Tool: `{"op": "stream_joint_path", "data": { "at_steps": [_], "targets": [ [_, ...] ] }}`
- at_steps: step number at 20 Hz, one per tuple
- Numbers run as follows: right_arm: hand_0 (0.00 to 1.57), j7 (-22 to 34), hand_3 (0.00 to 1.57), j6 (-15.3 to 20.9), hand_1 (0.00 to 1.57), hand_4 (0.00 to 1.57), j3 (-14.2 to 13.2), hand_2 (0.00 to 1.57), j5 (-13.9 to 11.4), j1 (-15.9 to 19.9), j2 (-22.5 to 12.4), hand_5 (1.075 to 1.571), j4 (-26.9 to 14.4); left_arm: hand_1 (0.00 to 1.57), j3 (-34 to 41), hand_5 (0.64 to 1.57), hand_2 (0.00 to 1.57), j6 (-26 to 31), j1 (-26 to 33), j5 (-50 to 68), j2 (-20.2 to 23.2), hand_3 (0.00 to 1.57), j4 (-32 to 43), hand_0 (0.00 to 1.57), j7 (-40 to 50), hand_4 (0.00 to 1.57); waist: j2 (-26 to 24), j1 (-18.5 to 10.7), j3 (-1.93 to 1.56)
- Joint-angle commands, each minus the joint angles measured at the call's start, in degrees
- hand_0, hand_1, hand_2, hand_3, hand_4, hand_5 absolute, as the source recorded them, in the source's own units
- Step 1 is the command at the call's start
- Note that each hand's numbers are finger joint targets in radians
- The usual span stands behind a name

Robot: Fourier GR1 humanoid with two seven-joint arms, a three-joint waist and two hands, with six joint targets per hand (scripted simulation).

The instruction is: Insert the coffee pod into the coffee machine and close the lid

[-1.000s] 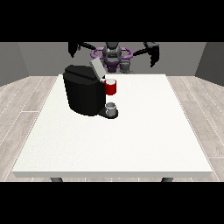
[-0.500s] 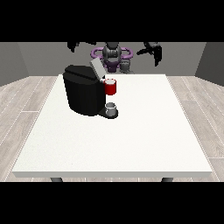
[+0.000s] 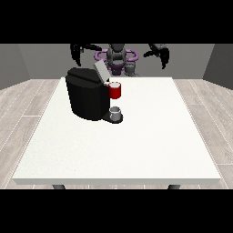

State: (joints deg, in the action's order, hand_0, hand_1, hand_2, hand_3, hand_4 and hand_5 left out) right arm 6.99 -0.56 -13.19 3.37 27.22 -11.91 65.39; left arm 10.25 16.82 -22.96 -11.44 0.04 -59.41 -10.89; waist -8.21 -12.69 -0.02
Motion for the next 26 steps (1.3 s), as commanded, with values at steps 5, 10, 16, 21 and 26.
{"op": "stream_joint_path", "data": {
  "at_steps": [5, 10, 16, 21, 26],
  "targets": [
    [0.0, -0.4, 0.0, -1.6, 0.0, 0.0, 2.2, 0.0, 0.2, 3.8, 0.4, 1.571, -3.3, 0.0, -0.7, 1.571, 0.0, -0.8, 4.5, 3.1, 1.5, 0.0, -12.4, 0.0, 4.9, 0.35, 4.4, 2.5, 0.01],
    [0.0, -3.6, 0.0, -2.4, 0.0, 0.0, 1.5, 0.0, 1.0, 8.1, -0.1, 1.571, -6.7, 0.0, -1.8, 1.571, 0.0, -0.2, 6.1, 4.4, 2.6, 0.0, -17.3, 0.0, 4.7, 0.36, 8.3, 1.5, 0.01],
    [0.0, -3.3, 0.0, -0.8, 0.0, 0.0, 5.5, 0.0, -1.8, 10.4, 2.8, 1.571, -7.4, 0.0, -3.1, 1.571, 0.0, -2.9, 9.6, 4.1, 1.5, 0.0, -20.1, 0.0, 4.9, 0.38, 8.7, 3.1, 0.02],
    [0.0, -2.8, 0.0, -1.2, 0.0, 0.17, 6.4, 0.0, -2.0, 12.7, 3.6, 1.571, -7.7, 0.0, -0.8, 1.571, 0.0, -1.9, 8.3, 5.7, 5.4, 0.0, -19.9, 0.0, 6.0, 0.33, 9.6, 4.1, 0.02],
    [0.0, 0.3, 0.0, 1.5, 0.0, 0.2, 7.9, 0.0, -4.8, 17.8, 3.3, 1.571, -7.5, 0.0, -2.9, 1.571, 0.0, -5.2, 10.5, 2.9, 2.7, 0.0, -18.1, 0.0, 1.3, 0.36, 10.9, 3.9, 0.04]
  ]
}}
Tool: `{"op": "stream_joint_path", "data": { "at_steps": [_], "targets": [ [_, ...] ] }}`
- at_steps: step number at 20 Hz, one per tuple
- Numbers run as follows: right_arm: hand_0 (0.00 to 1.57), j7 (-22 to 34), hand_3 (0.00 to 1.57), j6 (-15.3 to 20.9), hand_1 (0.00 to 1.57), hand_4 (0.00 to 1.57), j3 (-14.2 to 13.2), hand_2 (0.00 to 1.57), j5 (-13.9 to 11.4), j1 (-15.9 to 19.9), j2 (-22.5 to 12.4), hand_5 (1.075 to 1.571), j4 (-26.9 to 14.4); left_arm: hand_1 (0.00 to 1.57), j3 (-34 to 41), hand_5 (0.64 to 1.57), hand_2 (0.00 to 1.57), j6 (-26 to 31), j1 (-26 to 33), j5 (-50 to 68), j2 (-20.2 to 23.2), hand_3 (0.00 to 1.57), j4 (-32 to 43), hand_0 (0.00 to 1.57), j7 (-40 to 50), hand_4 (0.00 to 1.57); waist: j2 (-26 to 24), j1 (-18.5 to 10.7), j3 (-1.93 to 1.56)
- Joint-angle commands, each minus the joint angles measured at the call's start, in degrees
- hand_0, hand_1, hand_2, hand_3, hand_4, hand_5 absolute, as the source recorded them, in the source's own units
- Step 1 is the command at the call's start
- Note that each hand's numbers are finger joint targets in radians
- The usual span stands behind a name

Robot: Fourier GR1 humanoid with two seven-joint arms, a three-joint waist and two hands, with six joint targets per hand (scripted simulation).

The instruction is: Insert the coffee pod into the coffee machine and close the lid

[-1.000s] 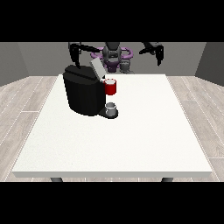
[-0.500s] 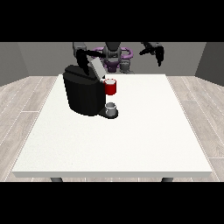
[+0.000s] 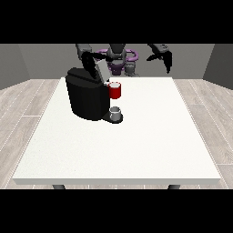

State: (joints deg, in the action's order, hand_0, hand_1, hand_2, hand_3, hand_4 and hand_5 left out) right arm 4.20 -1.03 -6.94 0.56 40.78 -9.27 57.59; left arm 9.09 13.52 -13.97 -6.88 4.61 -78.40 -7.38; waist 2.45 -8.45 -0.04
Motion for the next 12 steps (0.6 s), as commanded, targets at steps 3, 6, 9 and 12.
{"op": "stream_joint_path", "data": {
  "at_steps": [3, 6, 9, 12],
  "targets": [
    [0.0, -4.5, 0.0, 0.9, 0.0, 0.12, 2.3, 0.0, -3.5, 2.7, 0.4, 1.571, -1.9, 0.0, -1.7, 1.571, 0.0, 0.5, -1.6, 0.1, 0.4, 0.0, -2.9, 0.0, 3.0, 0.34, 2.7, -2.8, 0.03],
    [0.0, 0.4, 0.0, -0.7, 0.0, 0.1, 0.6, 0.0, -2.3, 9.6, -3.1, 1.571, -0.9, 0.0, -2.6, 1.571, 0.0, -1.4, 0.5, -1.6, -1.5, 0.0, -1.0, 0.0, -2.5, 0.37, 4.3, -4.0, 0.06],
    [0.0, 1.7, 0.0, 0.5, 0.0, 0.0, 2.8, 0.0, -3.7, 11.0, -0.5, 1.571, -0.8, 0.0, -2.0, 1.571, 0.0, 0.1, -2.5, 0.1, -0.4, 0.0, -1.0, 0.0, 1.4, 0.41, 3.0, -3.8, 0.05],
    [0.0, 0.2, 0.0, 0.7, 0.0, 0.0, 3.6, 0.0, -4.4, 11.0, 1.1, 1.571, -2.4, 0.0, -3.9, 1.571, 0.0, -2.2, -1.1, -1.8, -1.9, 0.0, -2.4, 0.0, 2.4, 0.33, 3.1, -4.3, 0.04]
  ]
}}
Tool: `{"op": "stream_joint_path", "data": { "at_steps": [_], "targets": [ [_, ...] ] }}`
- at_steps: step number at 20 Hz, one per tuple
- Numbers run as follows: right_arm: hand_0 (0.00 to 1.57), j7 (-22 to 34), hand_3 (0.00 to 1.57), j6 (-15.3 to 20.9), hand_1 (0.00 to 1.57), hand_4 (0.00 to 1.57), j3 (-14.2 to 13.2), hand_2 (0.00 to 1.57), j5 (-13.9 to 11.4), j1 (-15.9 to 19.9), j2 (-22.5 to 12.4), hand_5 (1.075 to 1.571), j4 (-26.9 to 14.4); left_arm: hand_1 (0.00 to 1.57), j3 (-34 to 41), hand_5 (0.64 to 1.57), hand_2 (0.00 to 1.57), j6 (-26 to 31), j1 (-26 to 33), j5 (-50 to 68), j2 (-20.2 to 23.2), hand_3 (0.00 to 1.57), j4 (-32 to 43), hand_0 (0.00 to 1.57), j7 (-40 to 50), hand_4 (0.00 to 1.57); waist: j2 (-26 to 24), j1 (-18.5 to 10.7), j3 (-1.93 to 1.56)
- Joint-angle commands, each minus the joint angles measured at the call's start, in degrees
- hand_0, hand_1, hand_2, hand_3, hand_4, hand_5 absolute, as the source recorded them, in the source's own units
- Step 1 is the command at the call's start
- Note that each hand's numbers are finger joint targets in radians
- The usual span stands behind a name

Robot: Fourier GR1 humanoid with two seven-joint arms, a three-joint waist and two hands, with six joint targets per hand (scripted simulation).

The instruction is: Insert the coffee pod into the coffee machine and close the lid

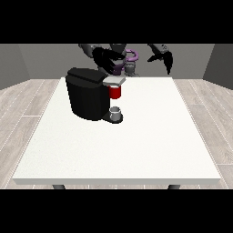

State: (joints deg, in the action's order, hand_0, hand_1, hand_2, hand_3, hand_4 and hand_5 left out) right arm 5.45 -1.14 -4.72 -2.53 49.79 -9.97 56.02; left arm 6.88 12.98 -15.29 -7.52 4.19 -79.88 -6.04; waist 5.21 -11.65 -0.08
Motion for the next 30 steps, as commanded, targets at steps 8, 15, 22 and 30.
{"op": "stream_joint_path", "data": {
  "at_steps": [8, 15, 22, 30],
  "targets": [
    [0.0, 0.4, 0.0, 3.6, 0.0, 0.22, 2.5, 0.0, -6.2, 11.4, 0.6, 1.571, -3.6, 0.0, -2.5, 1.571, 0.0, 1.5, -0.1, 0.5, -0.4, 0.0, -2.2, 0.0, -1.0, 0.36, 3.0, -5.4, 0.09],
    [0.0, 1.5, 0.0, 5.8, 0.0, 0.13, 3.0, 0.0, -8.4, 16.7, 3.1, 1.571, -6.9, 0.0, -2.8, 1.571, 0.0, -1.0, -2.5, 0.0, -1.5, 0.0, -3.0, 0.0, 0.8, 0.4, 4.7, -6.3, 0.09],
    [0.0, 2.5, 0.0, 6.6, 0.0, 0.0, 3.8, 0.0, -11.5, 23.4, 2.1, 1.571, -9.0, 0.0, 0.6, 1.571, 0.0, 2.3, -5.9, 3.8, 1.8, 0.0, -1.3, 0.0, -1.1, 0.44, 8.4, -7.8, 0.12],
    [0.0, 2.2, 0.0, 3.5, 0.0, 0.0, 0.8, 0.0, -9.9, 28.7, -0.4, 1.571, -11.9, 0.0, 0.2, 1.571, 0.0, 5.0, -4.0, 4.9, 3.1, 0.0, -2.2, 0.0, -2.9, 0.36, 9.9, -10.6, 0.11]
  ]
}}
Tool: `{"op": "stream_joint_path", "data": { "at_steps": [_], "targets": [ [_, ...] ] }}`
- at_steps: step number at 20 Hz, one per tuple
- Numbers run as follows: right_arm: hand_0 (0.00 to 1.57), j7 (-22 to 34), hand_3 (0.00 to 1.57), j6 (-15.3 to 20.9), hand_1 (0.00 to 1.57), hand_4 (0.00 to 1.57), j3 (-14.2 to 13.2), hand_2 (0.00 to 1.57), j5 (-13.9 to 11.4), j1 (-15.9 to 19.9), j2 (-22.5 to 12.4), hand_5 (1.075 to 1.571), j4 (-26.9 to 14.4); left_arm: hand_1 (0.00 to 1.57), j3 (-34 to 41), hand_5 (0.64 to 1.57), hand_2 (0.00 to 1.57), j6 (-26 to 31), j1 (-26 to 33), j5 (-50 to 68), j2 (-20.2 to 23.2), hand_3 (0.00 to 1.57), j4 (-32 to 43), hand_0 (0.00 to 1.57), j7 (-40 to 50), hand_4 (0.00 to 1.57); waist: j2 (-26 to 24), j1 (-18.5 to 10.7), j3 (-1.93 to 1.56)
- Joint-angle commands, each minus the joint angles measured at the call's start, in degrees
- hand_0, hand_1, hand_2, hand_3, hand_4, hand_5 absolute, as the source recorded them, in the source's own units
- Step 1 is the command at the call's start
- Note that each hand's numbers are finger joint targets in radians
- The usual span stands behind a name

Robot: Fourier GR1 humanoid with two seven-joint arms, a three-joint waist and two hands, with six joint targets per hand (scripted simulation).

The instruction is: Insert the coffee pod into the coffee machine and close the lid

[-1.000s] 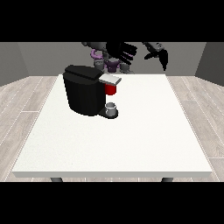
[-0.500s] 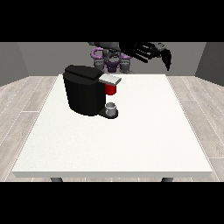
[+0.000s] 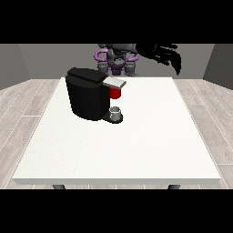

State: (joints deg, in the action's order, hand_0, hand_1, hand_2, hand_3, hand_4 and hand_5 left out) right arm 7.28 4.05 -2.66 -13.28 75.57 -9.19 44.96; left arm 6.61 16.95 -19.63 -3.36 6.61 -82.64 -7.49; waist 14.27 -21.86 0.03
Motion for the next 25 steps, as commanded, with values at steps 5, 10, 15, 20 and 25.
{"op": "stream_joint_path", "data": {
  "at_steps": [5, 10, 15, 20, 25],
  "targets": [
    [0.0, -3.3, 0.0, 1.3, 0.0, 0.0, -2.8, 0.0, 0.4, 3.3, -0.7, 1.571, -4.0, 0.0, -1.3, 1.571, 0.0, 0.2, -3.1, 1.0, -0.5, 0.0, -3.4, 0.0, 2.8, 0.2, 4.2, -3.3, -0.03],
    [0.0, -3.3, 0.0, 0.5, 0.0, 0.1, -3.5, 0.0, 1.3, 4.8, 0.1, 1.571, -5.2, 0.0, -1.3, 1.571, 0.0, -0.5, -3.3, 0.2, -0.4, 0.0, -2.4, 0.0, 2.0, 0.27, 4.9, -2.2, -0.02],
    [0.0, -6.9, 0.0, -0.3, 0.0, 0.0, -3.9, 0.0, 2.2, 3.1, 1.1, 1.571, -5.1, 0.0, -2.6, 1.571, 0.0, 0.6, -0.3, -0.2, -0.6, 0.0, -2.9, 0.0, -0.1, 0.34, 3.5, -1.9, -0.02],
    [0.0, -13.8, 0.0, -0.4, 0.0, 0.17, 0.3, 0.0, 2.5, -4.1, 8.9, 1.571, -2.1, 0.0, -0.2, 1.571, 0.0, -0.4, -0.2, 1.4, -0.4, 0.0, -0.7, 0.0, 3.0, 0.25, -1.8, 3.3, -0.04],
    [0.0, -15.8, 0.0, -2.0, 0.0, 0.26, 6.6, 0.0, 9.4, -14.7, 9.1, 1.571, 2.4, 0.0, 2.2, 1.571, 0.0, 0.7, 4.4, 1.4, 1.2, 0.0, 6.8, 0.0, -2.2, 0.27, -8.1, 7.6, -0.01]
  ]
}}
